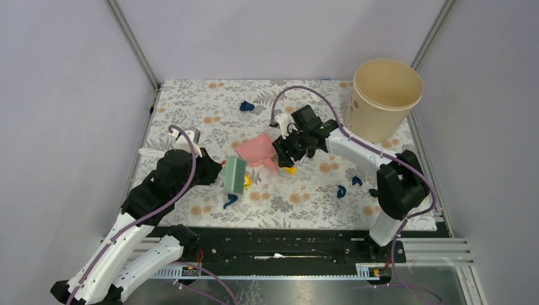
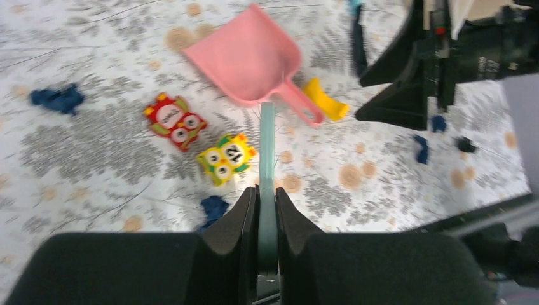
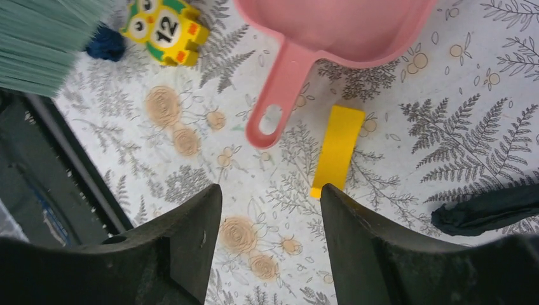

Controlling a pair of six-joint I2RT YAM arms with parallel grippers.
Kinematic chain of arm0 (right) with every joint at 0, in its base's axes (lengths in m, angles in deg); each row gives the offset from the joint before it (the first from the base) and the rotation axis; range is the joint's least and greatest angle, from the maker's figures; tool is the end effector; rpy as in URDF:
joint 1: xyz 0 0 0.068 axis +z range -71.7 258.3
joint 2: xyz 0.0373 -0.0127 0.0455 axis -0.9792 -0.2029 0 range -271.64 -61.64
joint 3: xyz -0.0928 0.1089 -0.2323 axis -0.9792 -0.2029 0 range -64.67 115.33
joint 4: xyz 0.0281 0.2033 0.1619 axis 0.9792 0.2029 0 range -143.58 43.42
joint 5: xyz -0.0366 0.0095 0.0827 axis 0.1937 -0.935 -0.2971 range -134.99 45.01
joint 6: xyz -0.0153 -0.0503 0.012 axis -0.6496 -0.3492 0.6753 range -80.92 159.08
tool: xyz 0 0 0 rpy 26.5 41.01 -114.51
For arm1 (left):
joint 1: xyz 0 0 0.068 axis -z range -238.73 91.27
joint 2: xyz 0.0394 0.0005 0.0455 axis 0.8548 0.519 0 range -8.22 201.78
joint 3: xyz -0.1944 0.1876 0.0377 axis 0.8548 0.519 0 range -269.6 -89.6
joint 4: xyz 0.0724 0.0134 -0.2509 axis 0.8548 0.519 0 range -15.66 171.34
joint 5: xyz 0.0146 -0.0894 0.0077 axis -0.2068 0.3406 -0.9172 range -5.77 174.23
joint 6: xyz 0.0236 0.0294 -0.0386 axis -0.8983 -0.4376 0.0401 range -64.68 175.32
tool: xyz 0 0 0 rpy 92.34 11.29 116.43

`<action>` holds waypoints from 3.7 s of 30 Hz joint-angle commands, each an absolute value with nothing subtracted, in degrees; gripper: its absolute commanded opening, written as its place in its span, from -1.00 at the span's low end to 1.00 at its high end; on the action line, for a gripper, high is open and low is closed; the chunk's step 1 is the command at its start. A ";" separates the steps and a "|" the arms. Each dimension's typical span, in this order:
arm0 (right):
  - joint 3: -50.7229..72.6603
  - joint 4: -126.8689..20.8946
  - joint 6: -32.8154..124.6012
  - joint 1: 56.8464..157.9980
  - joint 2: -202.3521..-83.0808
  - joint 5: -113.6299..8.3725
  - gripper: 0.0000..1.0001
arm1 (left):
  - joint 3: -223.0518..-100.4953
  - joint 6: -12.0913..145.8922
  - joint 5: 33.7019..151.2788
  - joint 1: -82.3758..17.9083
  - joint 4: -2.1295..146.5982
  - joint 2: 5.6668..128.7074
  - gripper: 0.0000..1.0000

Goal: Sweep away the paper scraps from the table

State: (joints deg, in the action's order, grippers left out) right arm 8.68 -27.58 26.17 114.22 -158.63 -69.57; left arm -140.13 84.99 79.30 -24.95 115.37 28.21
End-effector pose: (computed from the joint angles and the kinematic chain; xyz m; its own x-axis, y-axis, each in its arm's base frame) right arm 0.2906 0.2288 0.2512 -0.4336 -0.5652 -0.7018 -0.8706 0.4638 0.1644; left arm 0.1083 -0.0687 0.3385 -0.5698 -0.2121 -0.7940 0.2397 0.8812 -0.4074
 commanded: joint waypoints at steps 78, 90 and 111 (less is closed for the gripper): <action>-7.87 5.47 10.30 86.83 -108.86 -26.16 -1.00 | -130.43 108.31 86.04 -17.55 63.52 46.88 -1.00; 12.09 3.19 17.33 86.29 -109.31 -25.39 -1.00 | -148.93 115.91 85.06 -0.54 41.76 83.73 -1.00; 7.66 7.74 16.17 86.21 -109.38 -33.49 -1.00 | -174.29 123.01 81.82 6.16 48.88 115.64 -1.00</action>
